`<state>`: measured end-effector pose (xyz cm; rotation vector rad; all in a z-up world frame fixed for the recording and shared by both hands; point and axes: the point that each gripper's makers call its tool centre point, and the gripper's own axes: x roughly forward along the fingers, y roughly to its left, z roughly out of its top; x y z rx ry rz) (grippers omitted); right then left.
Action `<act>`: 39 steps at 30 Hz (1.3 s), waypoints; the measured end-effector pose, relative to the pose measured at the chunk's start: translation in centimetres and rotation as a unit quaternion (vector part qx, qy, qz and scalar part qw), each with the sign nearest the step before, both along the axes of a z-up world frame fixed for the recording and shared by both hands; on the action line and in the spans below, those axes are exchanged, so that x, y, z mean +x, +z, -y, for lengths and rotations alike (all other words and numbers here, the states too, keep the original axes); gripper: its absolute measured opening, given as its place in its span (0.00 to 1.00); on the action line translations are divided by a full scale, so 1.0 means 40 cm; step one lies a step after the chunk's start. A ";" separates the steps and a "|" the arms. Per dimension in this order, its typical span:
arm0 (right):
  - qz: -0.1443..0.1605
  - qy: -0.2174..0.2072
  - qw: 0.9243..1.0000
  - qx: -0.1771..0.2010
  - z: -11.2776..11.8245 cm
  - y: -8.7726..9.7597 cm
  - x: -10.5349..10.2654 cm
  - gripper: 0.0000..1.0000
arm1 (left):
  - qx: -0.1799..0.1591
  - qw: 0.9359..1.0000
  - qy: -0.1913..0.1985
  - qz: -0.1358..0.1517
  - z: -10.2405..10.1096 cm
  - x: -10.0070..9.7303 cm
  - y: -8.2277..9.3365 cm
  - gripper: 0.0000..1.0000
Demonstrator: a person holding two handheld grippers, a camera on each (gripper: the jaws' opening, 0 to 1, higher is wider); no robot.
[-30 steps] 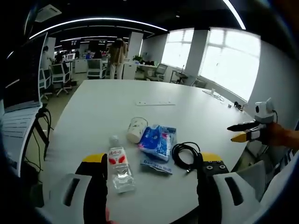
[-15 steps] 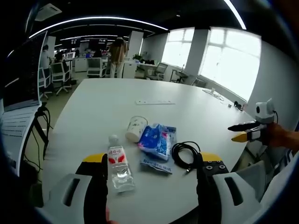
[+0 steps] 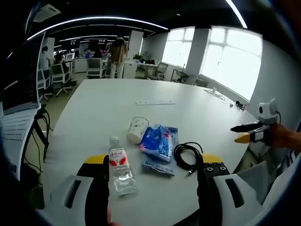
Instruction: Arrange the tabletop items into an orderly group along one side of the table until the central work area is clear of visible clutter.
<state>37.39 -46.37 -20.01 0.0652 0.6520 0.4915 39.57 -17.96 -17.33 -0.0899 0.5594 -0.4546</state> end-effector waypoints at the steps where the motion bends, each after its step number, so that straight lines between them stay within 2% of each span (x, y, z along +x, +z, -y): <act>1: 0.001 -0.001 1.000 0.001 0.001 0.001 0.000 0.68 | 0.001 1.000 0.000 -0.001 -0.001 0.001 -0.002 0.78; 17: -0.004 -0.010 1.000 0.003 0.013 -0.007 -0.008 0.68 | 0.005 1.000 -0.008 -0.006 0.006 0.017 -0.010 0.77; 39: -0.006 -0.020 1.000 0.008 0.027 -0.005 -0.019 0.68 | 0.016 1.000 -0.012 -0.009 -0.003 0.076 -0.032 0.73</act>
